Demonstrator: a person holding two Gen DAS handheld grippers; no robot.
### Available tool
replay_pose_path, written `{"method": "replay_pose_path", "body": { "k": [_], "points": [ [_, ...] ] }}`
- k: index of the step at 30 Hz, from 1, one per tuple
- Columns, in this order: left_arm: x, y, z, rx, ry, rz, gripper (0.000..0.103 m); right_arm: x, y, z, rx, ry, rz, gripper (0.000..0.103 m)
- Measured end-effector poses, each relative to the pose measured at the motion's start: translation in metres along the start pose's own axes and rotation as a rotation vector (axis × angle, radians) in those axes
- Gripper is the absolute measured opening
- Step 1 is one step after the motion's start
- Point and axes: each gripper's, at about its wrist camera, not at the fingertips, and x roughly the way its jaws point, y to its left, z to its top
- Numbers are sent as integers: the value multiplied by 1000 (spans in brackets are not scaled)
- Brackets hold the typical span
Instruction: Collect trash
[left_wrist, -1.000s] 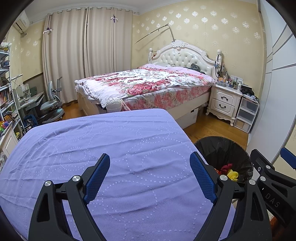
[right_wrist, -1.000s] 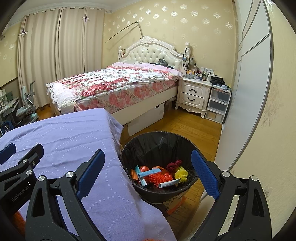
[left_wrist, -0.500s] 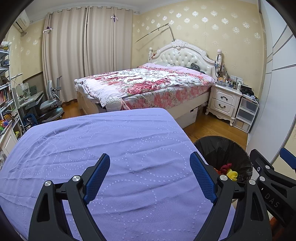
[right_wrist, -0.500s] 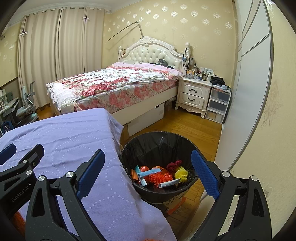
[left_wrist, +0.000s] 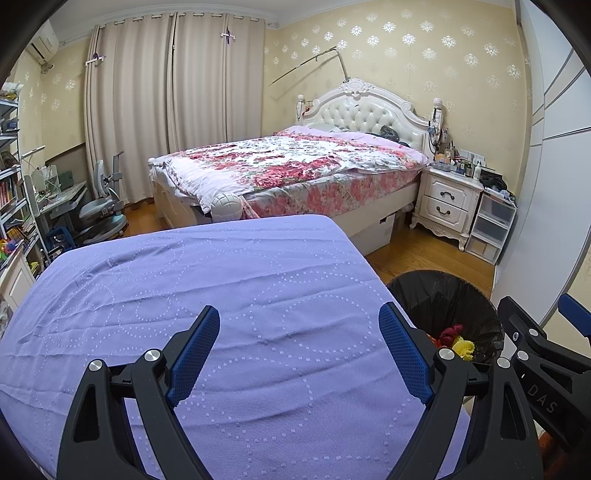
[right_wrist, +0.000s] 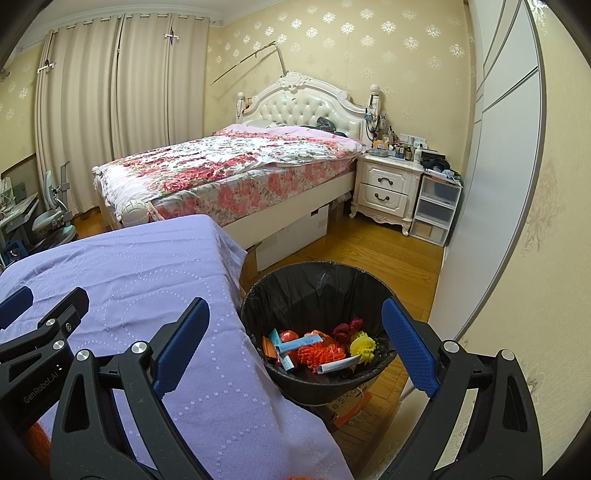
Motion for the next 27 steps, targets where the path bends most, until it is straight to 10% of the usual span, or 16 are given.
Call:
{"method": "replay_pose_path", "body": {
  "k": [27],
  "points": [
    [-7,-1,-5,14,-39,8,85,0,1,0,0,0,0,92]
  ]
}}
